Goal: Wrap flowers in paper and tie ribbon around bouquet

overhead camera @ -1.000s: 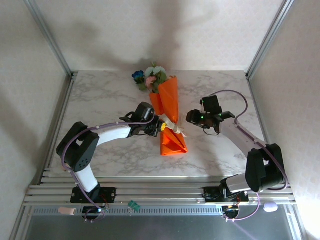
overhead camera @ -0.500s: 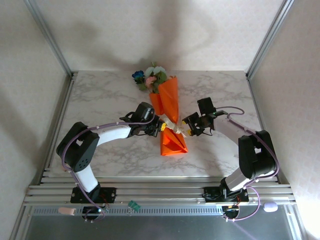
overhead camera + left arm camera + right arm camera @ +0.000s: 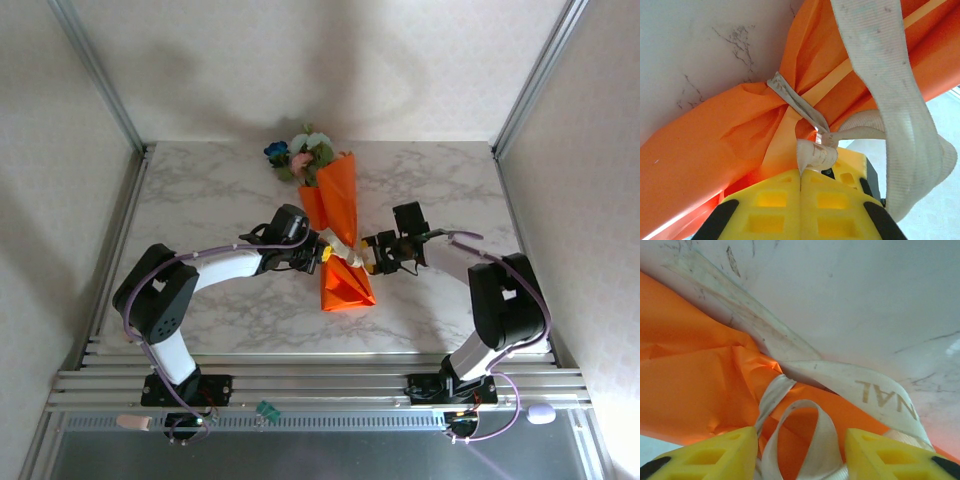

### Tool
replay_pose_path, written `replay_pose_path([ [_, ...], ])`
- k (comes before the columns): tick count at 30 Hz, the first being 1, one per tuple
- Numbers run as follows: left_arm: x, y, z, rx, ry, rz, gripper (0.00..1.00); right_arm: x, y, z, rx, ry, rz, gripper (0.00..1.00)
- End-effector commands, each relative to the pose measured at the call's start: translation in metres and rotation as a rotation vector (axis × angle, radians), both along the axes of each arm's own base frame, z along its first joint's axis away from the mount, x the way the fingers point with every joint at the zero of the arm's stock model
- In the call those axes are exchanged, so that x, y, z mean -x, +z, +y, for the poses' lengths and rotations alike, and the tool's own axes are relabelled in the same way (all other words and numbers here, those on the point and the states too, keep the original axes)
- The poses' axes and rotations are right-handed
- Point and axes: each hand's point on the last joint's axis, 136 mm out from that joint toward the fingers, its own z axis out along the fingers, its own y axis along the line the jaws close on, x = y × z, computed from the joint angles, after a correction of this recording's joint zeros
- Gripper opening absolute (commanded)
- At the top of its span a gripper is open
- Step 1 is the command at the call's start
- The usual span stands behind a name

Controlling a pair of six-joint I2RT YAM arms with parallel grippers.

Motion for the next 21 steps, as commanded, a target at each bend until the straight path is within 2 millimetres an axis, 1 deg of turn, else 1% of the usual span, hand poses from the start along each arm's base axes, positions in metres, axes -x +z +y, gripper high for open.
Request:
replay_pose_path([
  [1, -0.007, 0.000, 0.004, -0.020, 0.014, -0.006, 0.00, -0.002, -0.007, 0.001, -0.027, -0.033, 0.043, 0.48],
  [6, -0.007, -0.001, 0.004, -0.021, 0.015, -0.007, 0.00, 0.000, -0.010, 0.000, -0.019, -0.036, 0.057, 0.45],
  [10, -0.007, 0.000, 0.004, -0.020, 0.015, -0.008, 0.00, -0.002, -0.010, 0.000, -0.017, -0.040, 0.049, 0.37],
  [15, -0.008, 0.001, 0.004, -0.022, 0.014, -0.012, 0.00, -0.001, -0.010, -0.004, 0.000, -0.045, 0.047, 0.18],
  [19, -0.009, 0.004, 0.005, -0.033, 0.011, -0.022, 0.00, -0.002, -0.003, -0.010, 0.038, -0.049, 0.022, 0.00],
  [21, -0.009, 0.007, 0.007, -0.047, 0.007, -0.032, 0.00, -0.004, 0.003, -0.013, 0.079, -0.027, 0.003, 0.00],
])
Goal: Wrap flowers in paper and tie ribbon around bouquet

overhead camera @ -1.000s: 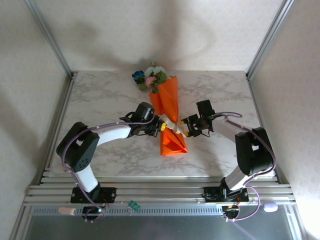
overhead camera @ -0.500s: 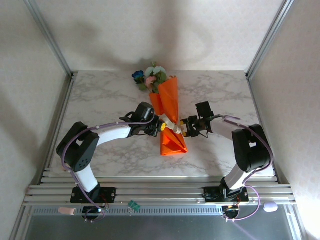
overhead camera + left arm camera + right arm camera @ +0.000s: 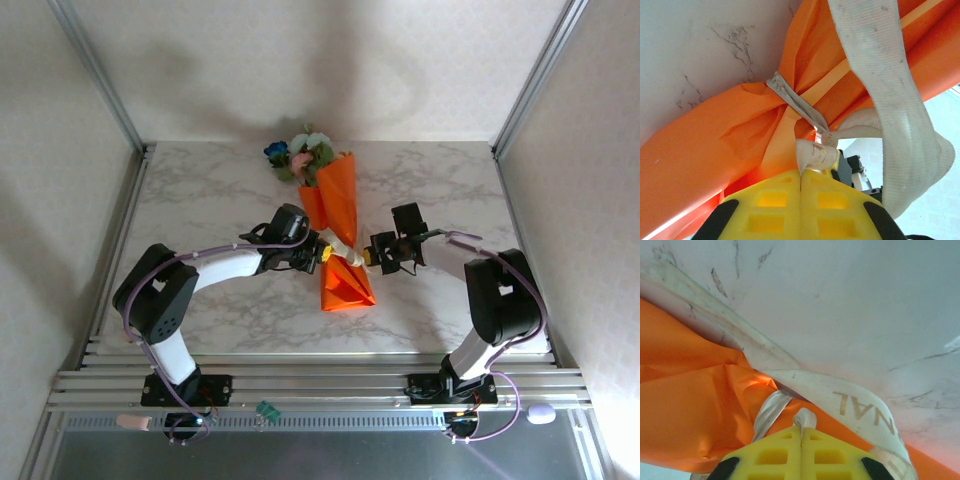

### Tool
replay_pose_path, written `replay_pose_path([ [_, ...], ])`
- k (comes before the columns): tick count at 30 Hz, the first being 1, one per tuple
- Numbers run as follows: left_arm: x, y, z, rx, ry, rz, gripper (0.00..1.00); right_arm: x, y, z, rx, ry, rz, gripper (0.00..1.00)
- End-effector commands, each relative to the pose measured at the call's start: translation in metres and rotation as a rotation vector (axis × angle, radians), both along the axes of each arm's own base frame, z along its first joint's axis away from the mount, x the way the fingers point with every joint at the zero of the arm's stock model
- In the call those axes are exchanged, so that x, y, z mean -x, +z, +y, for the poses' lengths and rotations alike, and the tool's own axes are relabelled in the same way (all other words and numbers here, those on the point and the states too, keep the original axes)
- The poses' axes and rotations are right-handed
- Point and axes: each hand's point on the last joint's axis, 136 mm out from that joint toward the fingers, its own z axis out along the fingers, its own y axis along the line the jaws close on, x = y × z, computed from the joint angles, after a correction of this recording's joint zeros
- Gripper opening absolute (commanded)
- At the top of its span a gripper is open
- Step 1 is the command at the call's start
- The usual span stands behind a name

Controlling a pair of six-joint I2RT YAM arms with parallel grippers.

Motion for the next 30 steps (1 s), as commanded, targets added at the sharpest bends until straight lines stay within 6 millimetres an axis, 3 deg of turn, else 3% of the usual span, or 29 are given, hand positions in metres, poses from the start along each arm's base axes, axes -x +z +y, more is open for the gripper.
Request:
replay_pose_path([
  [1, -0.008, 0.009, 0.008, -0.045, 0.010, -0.032, 0.00, -0.005, 0.016, -0.012, 0.080, 0.021, -0.032, 0.00],
  [9, -0.001, 0.018, 0.026, -0.067, 0.038, -0.047, 0.00, -0.015, 0.037, -0.031, 0.258, 0.125, -0.109, 0.00],
  [30, 0.000, 0.011, 0.051, -0.147, 0.036, -0.052, 0.00, -0.033, 0.041, -0.040, 0.307, 0.143, -0.168, 0.00],
])
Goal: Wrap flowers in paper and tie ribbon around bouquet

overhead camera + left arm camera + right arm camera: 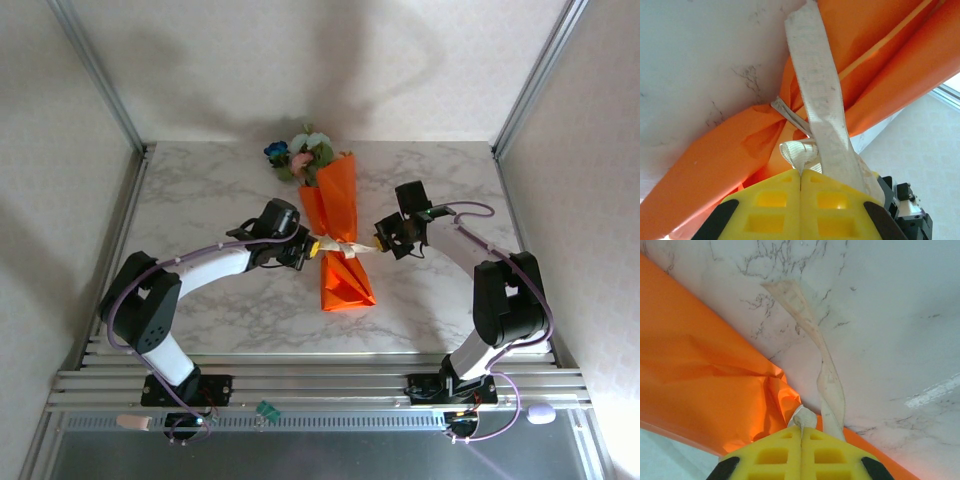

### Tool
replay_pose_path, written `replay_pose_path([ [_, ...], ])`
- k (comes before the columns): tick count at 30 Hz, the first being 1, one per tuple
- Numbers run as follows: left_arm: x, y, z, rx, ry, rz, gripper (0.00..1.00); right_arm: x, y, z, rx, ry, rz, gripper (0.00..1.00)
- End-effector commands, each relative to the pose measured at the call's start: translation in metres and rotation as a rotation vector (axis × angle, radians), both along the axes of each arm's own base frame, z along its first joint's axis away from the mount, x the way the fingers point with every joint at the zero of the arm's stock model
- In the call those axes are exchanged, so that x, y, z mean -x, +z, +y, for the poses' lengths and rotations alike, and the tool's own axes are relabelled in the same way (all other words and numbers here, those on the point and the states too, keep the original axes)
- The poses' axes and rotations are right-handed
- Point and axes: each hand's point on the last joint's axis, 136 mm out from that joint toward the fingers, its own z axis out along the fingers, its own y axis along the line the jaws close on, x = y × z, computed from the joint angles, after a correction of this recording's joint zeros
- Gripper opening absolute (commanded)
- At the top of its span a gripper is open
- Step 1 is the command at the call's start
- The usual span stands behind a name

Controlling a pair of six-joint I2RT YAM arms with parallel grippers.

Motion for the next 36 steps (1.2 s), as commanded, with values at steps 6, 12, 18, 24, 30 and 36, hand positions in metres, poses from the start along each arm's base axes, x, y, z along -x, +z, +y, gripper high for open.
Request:
replay_pose_path([
  [6, 0.002, -0.009, 0.026, -0.070, 0.018, 0.001, 0.00, -0.013, -0.004, -0.011, 0.070, 0.018, -0.031, 0.00],
  [12, -0.003, -0.017, 0.037, -0.093, 0.024, 0.004, 0.00, -0.025, -0.007, -0.015, 0.105, 0.032, -0.078, 0.00],
  [18, -0.005, -0.027, 0.048, -0.125, 0.031, 0.015, 0.00, -0.035, -0.011, -0.018, 0.115, 0.026, -0.105, 0.00],
  [24, -0.007, -0.034, 0.061, -0.154, 0.034, 0.020, 0.00, -0.040, -0.015, -0.027, 0.132, 0.017, -0.111, 0.00],
  [30, -0.007, -0.041, 0.070, -0.164, 0.046, 0.032, 0.00, -0.040, -0.017, -0.030, 0.138, 0.011, -0.104, 0.00],
  [36, -0.006, -0.046, 0.081, -0.175, 0.060, 0.042, 0.00, -0.040, -0.017, -0.042, 0.151, -0.013, -0.103, 0.00],
])
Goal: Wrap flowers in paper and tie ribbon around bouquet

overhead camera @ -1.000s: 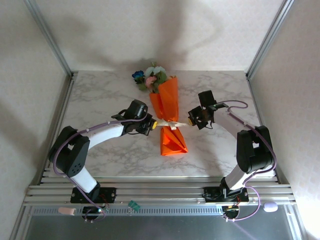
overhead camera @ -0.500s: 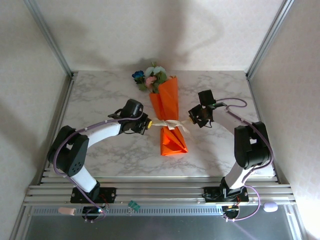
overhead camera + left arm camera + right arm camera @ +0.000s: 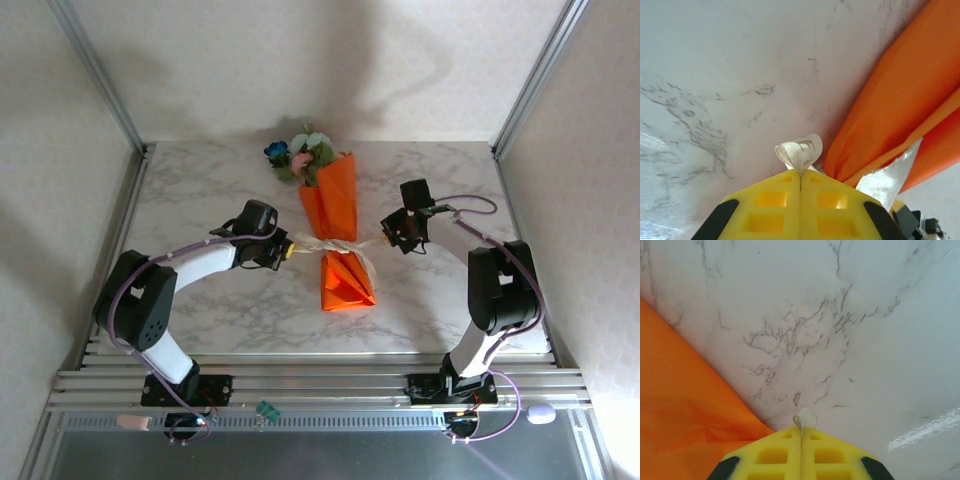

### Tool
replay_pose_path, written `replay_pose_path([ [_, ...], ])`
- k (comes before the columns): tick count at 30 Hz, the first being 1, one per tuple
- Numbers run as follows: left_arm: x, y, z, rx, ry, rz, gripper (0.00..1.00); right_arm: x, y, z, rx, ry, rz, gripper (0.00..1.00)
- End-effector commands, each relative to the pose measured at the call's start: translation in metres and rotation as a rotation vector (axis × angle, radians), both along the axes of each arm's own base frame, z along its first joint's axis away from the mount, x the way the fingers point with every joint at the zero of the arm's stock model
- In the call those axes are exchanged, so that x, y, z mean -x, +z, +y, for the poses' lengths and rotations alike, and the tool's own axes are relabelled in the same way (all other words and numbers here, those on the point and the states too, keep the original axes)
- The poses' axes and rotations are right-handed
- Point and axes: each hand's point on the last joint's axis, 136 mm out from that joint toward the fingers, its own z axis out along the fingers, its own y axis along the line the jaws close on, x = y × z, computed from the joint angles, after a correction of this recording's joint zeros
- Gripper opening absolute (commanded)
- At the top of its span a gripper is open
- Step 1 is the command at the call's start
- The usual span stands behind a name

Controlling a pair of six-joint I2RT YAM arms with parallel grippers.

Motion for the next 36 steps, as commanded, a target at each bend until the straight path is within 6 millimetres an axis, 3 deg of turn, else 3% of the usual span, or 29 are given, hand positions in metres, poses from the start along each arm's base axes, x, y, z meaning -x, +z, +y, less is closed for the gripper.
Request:
replay_pose_path([
  [1, 0.005, -0.013, 0.017, -0.052, 0.014, 0.025, 0.00, -0.006, 0.004, -0.014, 0.025, -0.029, -0.018, 0.00],
  [36, 0.000, -0.030, 0.072, -0.092, 0.092, 0.052, 0.00, -0.004, -0.005, -0.057, 0.066, -0.087, -0.015, 0.00],
])
